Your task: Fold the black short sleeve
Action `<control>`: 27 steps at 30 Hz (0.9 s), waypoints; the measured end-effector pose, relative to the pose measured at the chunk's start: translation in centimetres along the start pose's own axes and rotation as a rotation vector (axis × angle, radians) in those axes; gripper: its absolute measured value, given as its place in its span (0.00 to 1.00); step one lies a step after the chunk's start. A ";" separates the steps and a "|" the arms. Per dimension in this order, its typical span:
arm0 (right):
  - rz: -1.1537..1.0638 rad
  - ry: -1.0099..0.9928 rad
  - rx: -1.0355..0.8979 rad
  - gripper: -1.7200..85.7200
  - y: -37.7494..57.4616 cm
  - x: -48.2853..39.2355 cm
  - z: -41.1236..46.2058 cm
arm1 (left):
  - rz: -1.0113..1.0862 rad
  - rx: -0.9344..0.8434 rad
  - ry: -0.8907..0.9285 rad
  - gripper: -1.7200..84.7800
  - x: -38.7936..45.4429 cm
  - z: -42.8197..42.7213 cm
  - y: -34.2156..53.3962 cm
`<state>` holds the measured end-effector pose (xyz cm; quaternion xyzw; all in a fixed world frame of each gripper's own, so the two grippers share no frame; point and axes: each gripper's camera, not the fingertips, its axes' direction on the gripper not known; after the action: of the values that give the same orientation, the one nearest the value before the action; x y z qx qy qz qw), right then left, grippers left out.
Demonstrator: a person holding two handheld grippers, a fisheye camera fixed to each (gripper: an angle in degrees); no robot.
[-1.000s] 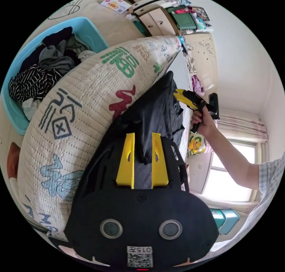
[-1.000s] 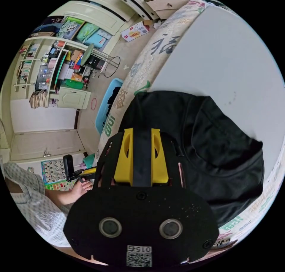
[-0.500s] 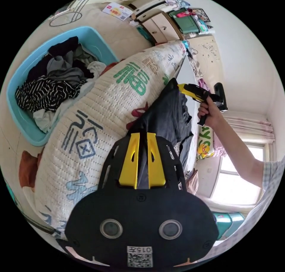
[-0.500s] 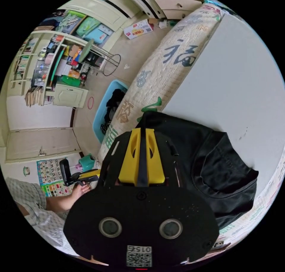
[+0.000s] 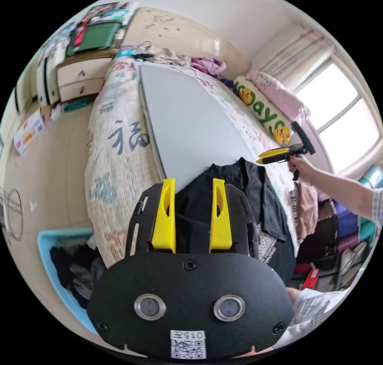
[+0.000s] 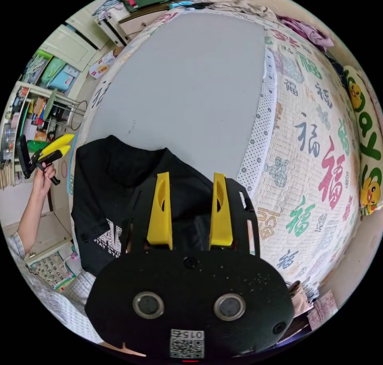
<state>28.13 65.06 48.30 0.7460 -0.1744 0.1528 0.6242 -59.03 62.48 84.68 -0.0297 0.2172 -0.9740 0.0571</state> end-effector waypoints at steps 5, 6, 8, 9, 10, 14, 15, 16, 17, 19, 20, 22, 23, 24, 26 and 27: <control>0.023 0.013 -0.060 0.18 0.3 1.6 0.9 | 0.065 -0.218 -0.043 0.17 2.0 5.8 -4.4; 0.018 0.026 -0.024 0.17 0.6 1.5 0.2 | 0.054 -0.214 -0.070 0.16 2.4 5.6 -4.9; 0.020 0.014 0.001 0.17 0.9 1.3 -0.7 | 0.065 -0.242 -0.083 0.16 2.9 5.7 -5.3; 0.017 0.015 0.006 0.16 1.2 1.0 -1.3 | 0.073 -0.241 -0.105 0.15 3.3 5.5 -5.3; 0.009 0.012 0.003 0.16 1.3 0.7 -1.6 | 0.073 -0.246 -0.119 0.14 3.5 5.4 -5.2; -0.074 0.022 -0.023 0.09 2.4 -1.3 -3.5 | 0.091 -0.283 -0.182 0.07 4.7 4.8 -4.7; -0.107 0.023 -0.036 0.07 2.9 -1.9 -4.0 | 0.102 -0.285 -0.195 0.05 5.0 4.7 -4.5; -0.109 0.017 -0.040 0.06 3.1 -2.0 -4.3 | 0.108 -0.290 -0.195 0.04 5.1 4.6 -4.4; -0.094 -0.003 -0.048 0.05 3.5 -2.2 -5.0 | 0.098 -0.290 -0.189 0.03 5.1 4.4 -4.3; -0.057 -0.022 -0.010 0.04 4.5 -2.3 -6.7 | 0.049 -0.284 -0.195 0.03 4.9 3.5 -4.0; -0.042 -0.034 0.031 0.03 5.4 -2.6 -8.3 | 0.029 -0.253 -0.202 0.02 5.2 2.2 -3.6; -0.050 -0.036 0.088 0.03 7.0 -3.2 -10.8 | 0.034 -0.186 -0.212 0.02 6.2 -0.4 -2.7; -0.074 -0.025 0.118 0.03 8.1 -3.8 -12.6 | 0.065 -0.150 -0.224 0.02 7.2 -2.2 -1.7; -0.101 -0.011 0.154 0.03 9.3 -4.4 -14.4 | 0.110 -0.118 -0.249 0.02 8.3 -4.1 -0.6; -0.134 -0.015 0.211 0.03 11.3 -5.1 -17.0 | 0.183 -0.071 -0.285 0.02 9.7 -6.8 1.5; -0.146 -0.026 0.250 0.03 12.7 -5.4 -18.6 | 0.211 -0.040 -0.293 0.02 10.1 -8.5 3.0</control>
<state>17.38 81.76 60.26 0.8307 -0.1072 0.1175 0.5335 -69.48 62.08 76.07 -0.1497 0.2278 -0.9433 0.1894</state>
